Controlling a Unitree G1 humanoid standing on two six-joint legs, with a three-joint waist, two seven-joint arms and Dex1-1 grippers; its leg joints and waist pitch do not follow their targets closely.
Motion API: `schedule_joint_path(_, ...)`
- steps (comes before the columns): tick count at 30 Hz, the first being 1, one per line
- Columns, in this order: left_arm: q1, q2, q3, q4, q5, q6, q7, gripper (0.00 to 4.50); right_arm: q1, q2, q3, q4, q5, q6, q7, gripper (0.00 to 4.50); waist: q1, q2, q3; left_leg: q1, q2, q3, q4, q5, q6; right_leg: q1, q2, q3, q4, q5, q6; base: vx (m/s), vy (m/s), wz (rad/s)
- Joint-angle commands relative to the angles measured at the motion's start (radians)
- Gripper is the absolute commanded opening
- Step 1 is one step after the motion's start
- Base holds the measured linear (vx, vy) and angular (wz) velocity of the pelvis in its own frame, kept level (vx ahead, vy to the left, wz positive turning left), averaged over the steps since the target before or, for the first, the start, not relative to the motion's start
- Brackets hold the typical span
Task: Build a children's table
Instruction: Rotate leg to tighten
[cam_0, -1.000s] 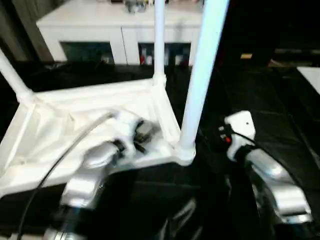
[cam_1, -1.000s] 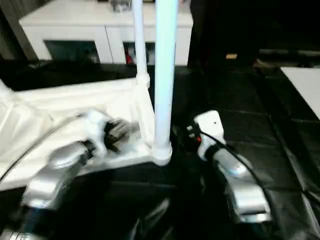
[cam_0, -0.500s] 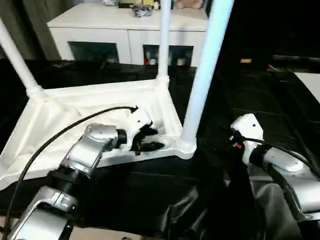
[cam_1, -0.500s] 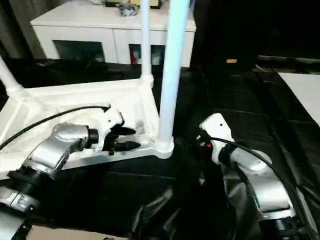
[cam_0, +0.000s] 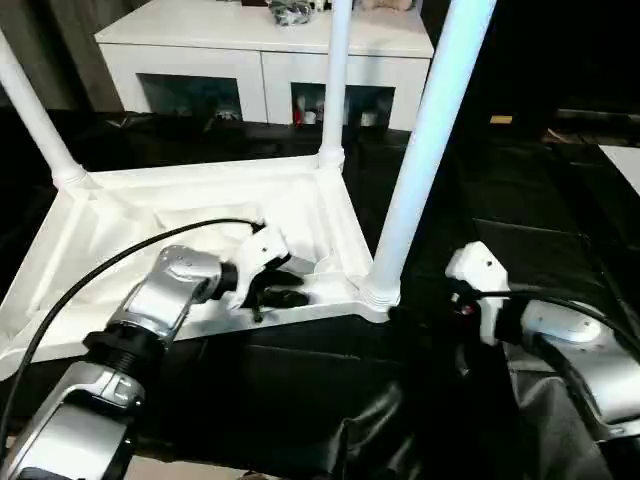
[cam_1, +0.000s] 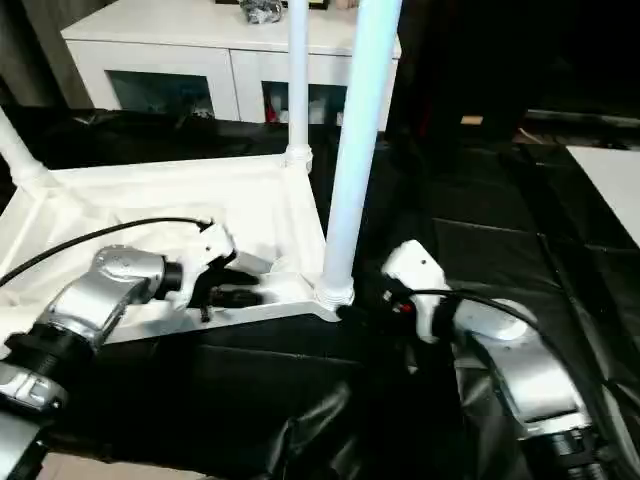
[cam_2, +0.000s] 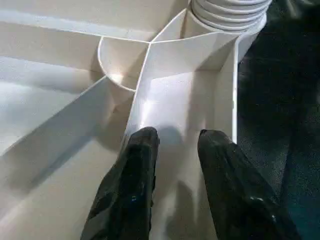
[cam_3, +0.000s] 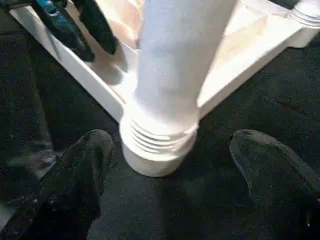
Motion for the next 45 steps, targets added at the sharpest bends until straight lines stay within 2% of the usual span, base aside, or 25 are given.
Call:
schedule_joint_path(1,0.023,0.01,-0.024,-0.008,0.004,0.011,-0.033,1.33,-0.004,-0.003,-0.015,0.001,-0.007,0.001,-0.01,4.18,0.003,-0.001,-0.059,0.023,0.096,-0.041,-0.1,-0.179,0.07,0.035,-0.066,0.027,-0.052,0.049,-0.318,0.0,0.0,0.0)
schedule_joint_path(2,0.027,0.008,-0.018,-0.013,-0.005,0.012,-0.043,1.12,-0.002,-0.005,-0.017,0.003,-0.006,-0.003,-0.012,4.18,0.004,0.0,-0.059,0.022,0.095,-0.039,-0.098,-0.165,0.081,0.035,-0.068,0.028,-0.053,0.058,-0.323,0.0,0.0,0.0)
schedule_joint_path(3,0.029,0.007,-0.016,-0.015,-0.008,0.005,-0.046,0.99,-0.001,-0.007,-0.017,0.004,-0.008,-0.007,-0.012,4.18,0.005,0.007,-0.059,0.022,0.095,-0.04,-0.097,-0.161,0.084,0.035,-0.068,0.028,-0.052,0.06,-0.325,0.0,0.0,0.0)
schedule_joint_path(4,0.033,0.003,-0.005,-0.02,-0.017,-0.005,-0.043,0.99,0.002,-0.009,-0.018,0.006,-0.013,-0.015,-0.015,4.18,0.004,0.005,-0.058,0.022,0.097,-0.039,-0.097,-0.165,0.086,0.035,-0.067,0.027,-0.054,0.056,-0.329,0.0,0.0,0.0)
schedule_joint_path(5,0.031,-0.007,0.015,-0.015,-0.029,-0.011,-0.02,0.99,0.004,-0.009,-0.019,0.009,-0.018,-0.023,-0.02,4.18,0.005,0.008,-0.058,0.023,0.097,-0.038,-0.098,-0.164,0.085,0.035,-0.066,0.026,-0.053,0.055,-0.332,0.0,0.0,0.0)
schedule_joint_path(6,0.025,-0.017,0.036,-0.006,-0.038,-0.021,0.007,1.24,0.005,-0.009,-0.019,0.01,-0.02,-0.029,-0.021,4.18,0.005,0.014,-0.058,0.024,0.098,-0.039,-0.098,-0.171,0.083,0.034,-0.066,0.026,-0.053,0.05,-0.335,0.0,0.0,0.0)
schedule_joint_path(7,0.025,-0.018,0.037,-0.006,-0.039,-0.021,0.008,1.35,0.005,-0.009,-0.019,0.011,-0.02,-0.029,-0.021,4.18,0.004,0.01,-0.057,0.023,0.098,-0.038,-0.099,-0.177,0.083,0.035,-0.064,0.025,-0.055,0.045,-0.336,0.0,0.0,0.0)
schedule_joint_path(8,0.014,-0.036,0.081,-0.004,-0.072,0.0,0.029,1.37,0.007,-0.007,-0.025,0.012,-0.018,-0.036,-0.026,4.18,0.004,0.006,-0.057,0.024,0.099,-0.037,-0.099,-0.186,0.083,0.035,-0.064,0.026,-0.055,0.032,-0.337,0.0,0.0,0.0)
schedule_joint_path(10,0.022,-0.028,0.088,-0.035,-0.093,0.032,-0.008,1.47,0.01,-0.004,-0.027,0.003,-0.014,-0.032,-0.029,4.18,0.008,0.008,-0.054,0.026,0.099,-0.036,-0.099,-0.193,0.081,0.032,-0.066,0.027,-0.058,0.005,-0.34,0.0,0.0,0.0)
schedule_joint_path(11,0.023,-0.026,0.087,-0.039,-0.095,0.035,-0.013,1.68,0.011,-0.003,-0.027,0.001,-0.013,-0.032,-0.029,4.18,0.011,0.009,-0.053,0.026,0.099,-0.035,-0.102,-0.199,0.077,0.032,-0.065,0.028,-0.059,-0.017,-0.334,0.0,0.0,0.0)
schedule_joint_path(13,0.034,-0.011,0.07,-0.065,-0.095,0.053,-0.059,1.85,0.018,-0.004,-0.021,-0.01,-0.011,-0.029,-0.025,4.18,0.013,0.006,-0.052,0.027,0.101,-0.036,-0.104,-0.208,0.071,0.03,-0.065,0.029,-0.061,-0.036,-0.325,0.0,0.0,0.0)
schedule_joint_path(17,0.047,0.014,0.022,-0.057,-0.059,0.027,-0.104,2.16,0.026,-0.013,-0.007,-0.019,-0.005,-0.033,-0.006,4.18,0.013,0.01,-0.05,0.026,0.1,-0.036,-0.107,-0.224,0.062,0.028,-0.064,0.03,-0.063,-0.053,-0.308,0.0,0.0,0.0)
schedule_joint_path(20,0.05,0.018,-0.005,-0.032,-0.01,-0.018,-0.085,2.34,0.031,-0.019,-0.003,-0.024,-0.002,-0.03,0.009,4.18,0.012,0.012,-0.05,0.026,0.101,-0.037,-0.108,-0.223,0.059,0.028,-0.065,0.03,-0.062,-0.043,-0.304,0.0,0.0,0.0)
schedule_joint_path(24,0.027,0.009,-0.039,0.044,0.058,-0.097,-0.037,2.34,0.036,-0.021,-0.002,-0.033,0.007,-0.026,0.019,4.18,0.013,0.009,-0.048,0.029,0.102,-0.037,-0.11,-0.261,0.047,0.026,-0.067,0.032,-0.069,-0.086,-0.296,0.0,0.0,0.0)
schedule_joint_path(25,0.007,-0.005,-0.043,0.083,0.075,-0.106,-0.012,2.34,0.039,-0.021,0.001,-0.04,0.01,-0.025,0.023,4.18,0.013,0.015,-0.048,0.028,0.102,-0.038,-0.111,-0.262,0.043,0.027,-0.068,0.032,-0.068,-0.09,-0.295,0.0,0.0,0.0)
schedule_joint_path(27,-0.004,-0.01,-0.047,0.095,0.075,-0.107,-0.016,2.34,0.044,-0.021,-0.001,-0.046,0.012,-0.024,0.027,4.18,0.012,0.014,-0.046,0.032,0.1,-0.036,-0.112,-0.289,0.03,0.023,-0.065,0.032,-0.072,-0.12,-0.29,0.0,0.0,0.0)
schedule_joint_path(29,-0.014,-0.017,-0.042,0.101,0.063,-0.098,-0.028,2.34,0.049,-0.021,-0.002,-0.055,0.019,-0.016,0.033,4.18,0.013,0.012,-0.045,0.028,0.101,-0.037,-0.114,-0.294,0.025,0.024,-0.068,0.034,-0.074,-0.137,-0.286,0.0,0.0,0.0)
schedule_joint_path(30,-0.018,-0.017,-0.043,0.105,0.062,-0.096,-0.036,2.07,0.052,-0.022,-0.002,-0.058,0.017,-0.017,0.034,4.18,0.013,0.016,-0.046,0.028,0.101,-0.038,-0.114,-0.293,0.025,0.024,-0.069,0.034,-0.074,-0.142,-0.284,0.0,0.0,0.0)
schedule_joint_path(31,-0.022,-0.019,-0.043,0.111,0.065,-0.101,-0.041,1.98,0.054,-0.024,-0.002,-0.06,0.016,-0.017,0.035,4.18,0.013,0.016,-0.046,0.029,0.102,-0.038,-0.115,-0.293,0.024,0.023,-0.068,0.033,-0.075,-0.144,-0.282,0.0,0.0,0.0)
schedule_joint_path(33,-0.032,-0.014,-0.052,0.129,0.075,-0.098,-0.078,1.92,0.06,-0.028,-0.002,-0.063,0.017,-0.018,0.036,4.18,0.012,0.024,-0.047,0.029,0.101,-0.038,-0.115,-0.288,0.023,0.022,-0.067,0.034,-0.075,-0.134,-0.283,0.0,0.0,0.0)
schedule_joint_path(36,-0.037,-0.009,-0.056,0.14,0.072,-0.082,-0.113,1.54,0.063,-0.031,-0.004,-0.063,0.02,-0.018,0.036,4.18,0.012,0.02,-0.05,0.026,0.101,-0.038,-0.113,-0.252,0.037,0.027,-0.068,0.033,-0.071,-0.074,-0.296,0.0,0.0,0.0)
schedule_joint_path(38,-0.037,-0.006,-0.057,0.144,0.065,-0.067,-0.136,1.47,0.064,-0.032,-0.006,-0.065,0.023,-0.018,0.037,4.18,0.012,0.018,-0.052,0.025,0.101,-0.036,-0.111,-0.224,0.052,0.029,-0.069,0.032,-0.068,-0.039,-0.304,0.0,0.0,0.0)
schedule_joint_path(40,-0.036,-0.005,-0.056,0.142,0.062,-0.059,-0.142,1.31,0.061,-0.033,-0.007,-0.062,0.022,-0.019,0.038,4.18,0.013,0.02,-0.053,0.023,0.101,-0.036,-0.109,-0.2,0.069,0.03,-0.07,0.031,-0.065,-0.015,-0.312,0.0,0.0,0.0)
schedule_joint_path(44,-0.03,-0.002,-0.058,0.136,0.066,-0.058,-0.147,0.95,0.054,-0.03,-0.008,-0.055,0.017,-0.021,0.041,4.18,0.014,0.018,-0.05,0.024,0.103,-0.035,-0.109,-0.209,0.079,0.029,-0.07,0.03,-0.068,-0.044,-0.316,0.0,0.0,0.0)
schedule_joint_path(45,-0.025,-0.002,-0.054,0.128,0.063,-0.057,-0.148,0.85,0.05,-0.028,-0.009,-0.05,0.016,-0.022,0.041,4.18,0.013,0.013,-0.049,0.025,0.104,-0.034,-0.111,-0.223,0.076,0.027,-0.07,0.031,-0.07,-0.065,-0.313,0.0,0.0,0.0)
